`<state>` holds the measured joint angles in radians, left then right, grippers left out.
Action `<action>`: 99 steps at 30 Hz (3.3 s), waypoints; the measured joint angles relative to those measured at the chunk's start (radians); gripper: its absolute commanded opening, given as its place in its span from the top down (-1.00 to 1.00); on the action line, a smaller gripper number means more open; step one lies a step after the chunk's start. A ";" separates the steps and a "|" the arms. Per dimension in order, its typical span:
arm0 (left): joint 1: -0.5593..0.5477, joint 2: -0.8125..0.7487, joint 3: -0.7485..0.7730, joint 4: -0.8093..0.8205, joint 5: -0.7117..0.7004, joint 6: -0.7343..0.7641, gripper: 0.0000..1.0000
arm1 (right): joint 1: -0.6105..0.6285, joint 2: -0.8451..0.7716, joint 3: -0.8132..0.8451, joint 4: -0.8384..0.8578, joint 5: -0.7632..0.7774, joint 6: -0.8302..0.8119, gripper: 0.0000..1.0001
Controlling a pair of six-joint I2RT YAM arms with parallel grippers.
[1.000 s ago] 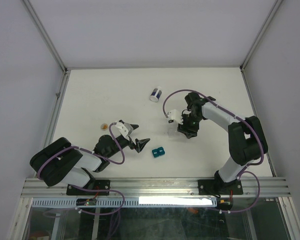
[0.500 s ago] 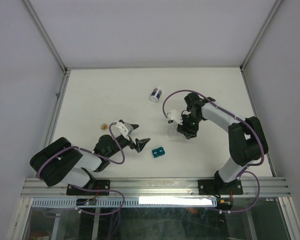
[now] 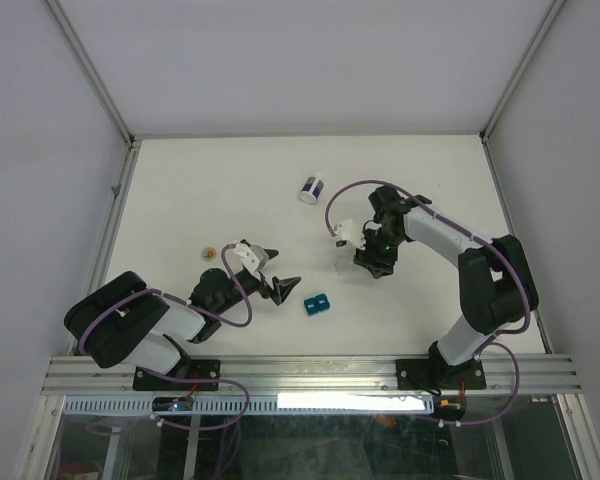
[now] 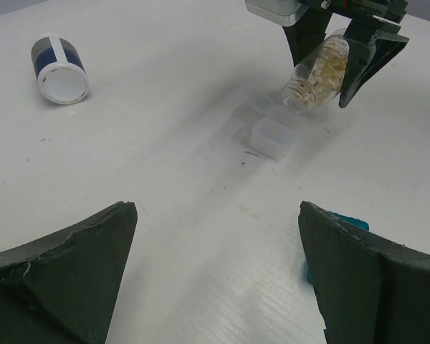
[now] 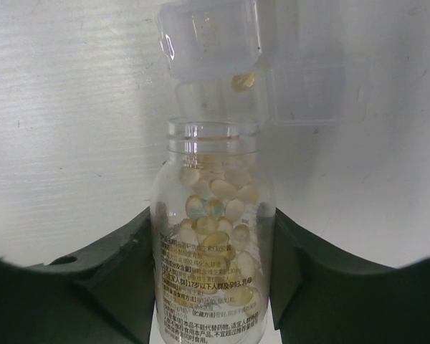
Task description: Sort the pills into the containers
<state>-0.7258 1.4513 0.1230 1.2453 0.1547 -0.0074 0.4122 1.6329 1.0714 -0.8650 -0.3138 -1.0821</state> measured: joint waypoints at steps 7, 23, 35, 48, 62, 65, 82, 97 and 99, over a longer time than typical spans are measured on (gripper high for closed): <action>0.000 0.000 0.000 0.000 0.000 0.000 -0.98 | 0.005 -0.010 -0.002 -0.002 -0.001 0.008 1.00; 0.000 0.000 0.000 0.000 0.002 0.000 -0.98 | 0.005 -0.024 -0.020 0.005 0.004 0.016 1.00; 0.000 0.002 0.000 0.001 0.002 0.000 -0.98 | 0.009 -0.029 -0.022 0.020 0.023 0.019 1.00; 0.000 0.002 0.000 0.000 0.002 0.000 -0.98 | 0.021 -0.033 -0.027 0.025 0.036 0.035 1.00; 0.000 0.002 0.004 0.000 0.003 0.001 -0.98 | 0.025 -0.035 -0.035 0.036 0.045 0.046 1.00; 0.000 0.002 0.004 -0.001 0.003 0.001 -0.98 | 0.025 -0.035 -0.033 0.022 0.040 0.050 1.00; 0.000 0.002 0.004 0.000 0.003 0.001 -0.98 | 0.027 -0.042 -0.035 0.035 0.043 0.066 1.00; 0.000 0.002 0.004 0.000 0.003 0.001 -0.98 | 0.024 -0.035 -0.039 0.042 0.044 0.075 1.00; 0.000 0.002 0.004 0.000 0.003 0.001 -0.98 | 0.024 -0.043 -0.050 0.061 0.049 0.078 1.00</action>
<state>-0.7258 1.4532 0.1268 1.2453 0.1577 -0.0063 0.4362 1.5894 1.0218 -0.8040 -0.2646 -1.0039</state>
